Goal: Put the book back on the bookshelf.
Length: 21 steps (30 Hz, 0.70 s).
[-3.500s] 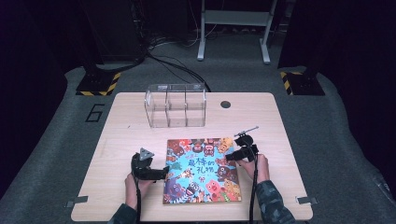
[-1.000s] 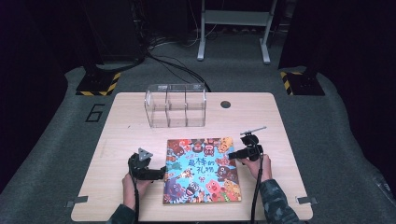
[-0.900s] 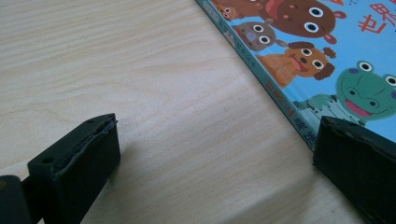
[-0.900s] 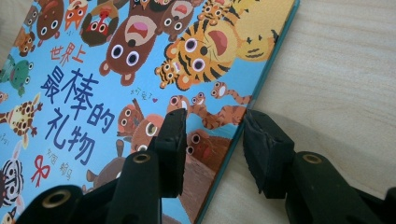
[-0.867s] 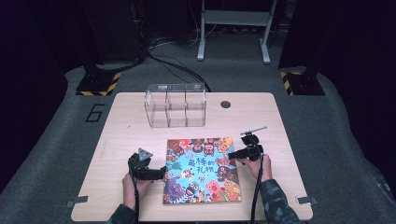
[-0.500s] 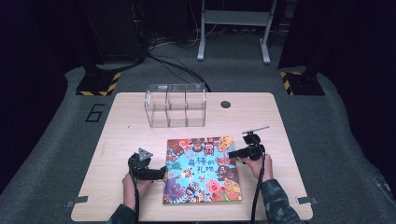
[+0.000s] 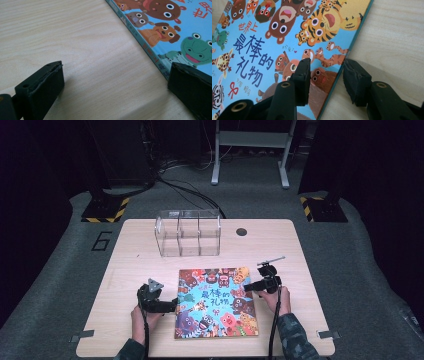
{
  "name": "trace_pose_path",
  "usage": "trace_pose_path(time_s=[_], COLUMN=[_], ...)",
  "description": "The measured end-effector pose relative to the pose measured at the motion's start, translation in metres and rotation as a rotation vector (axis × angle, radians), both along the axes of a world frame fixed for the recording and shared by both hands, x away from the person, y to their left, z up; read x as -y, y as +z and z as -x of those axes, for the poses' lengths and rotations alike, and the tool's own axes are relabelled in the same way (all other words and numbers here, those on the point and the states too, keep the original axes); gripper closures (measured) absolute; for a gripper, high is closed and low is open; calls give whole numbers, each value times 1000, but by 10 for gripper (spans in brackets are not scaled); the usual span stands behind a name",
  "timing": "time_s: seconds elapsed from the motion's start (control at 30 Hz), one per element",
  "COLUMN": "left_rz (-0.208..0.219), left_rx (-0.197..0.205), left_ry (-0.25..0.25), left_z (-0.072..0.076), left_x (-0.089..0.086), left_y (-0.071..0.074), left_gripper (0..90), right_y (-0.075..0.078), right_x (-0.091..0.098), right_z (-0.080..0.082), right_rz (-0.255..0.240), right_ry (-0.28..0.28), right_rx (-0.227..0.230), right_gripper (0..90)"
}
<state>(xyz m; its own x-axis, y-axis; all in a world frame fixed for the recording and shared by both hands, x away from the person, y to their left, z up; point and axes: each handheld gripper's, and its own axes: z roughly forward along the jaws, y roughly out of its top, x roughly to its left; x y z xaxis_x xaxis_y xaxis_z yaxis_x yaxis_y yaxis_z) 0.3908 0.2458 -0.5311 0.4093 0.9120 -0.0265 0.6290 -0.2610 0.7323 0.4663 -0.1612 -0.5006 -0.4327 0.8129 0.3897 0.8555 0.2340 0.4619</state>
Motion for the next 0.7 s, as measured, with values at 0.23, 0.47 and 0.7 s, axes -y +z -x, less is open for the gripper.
trace_pose_path(time_s=[0.23, 0.47, 0.7], left_rz=[0, 0, -3], left_rx=[0, 0, 2], left_ry=[0, 0, 4], left_z=[0, 0, 0], left_x=[0, 0, 0], left_y=[0, 0, 0], left_gripper=[4, 4, 4], right_y=[3, 16, 39], right_x=[0, -6, -8], right_z=[2, 5, 9], right_rz=[-15, 40, 26], right_ry=[5, 5, 14], right_rx=[10, 23, 53], right_gripper=[565, 563, 547])
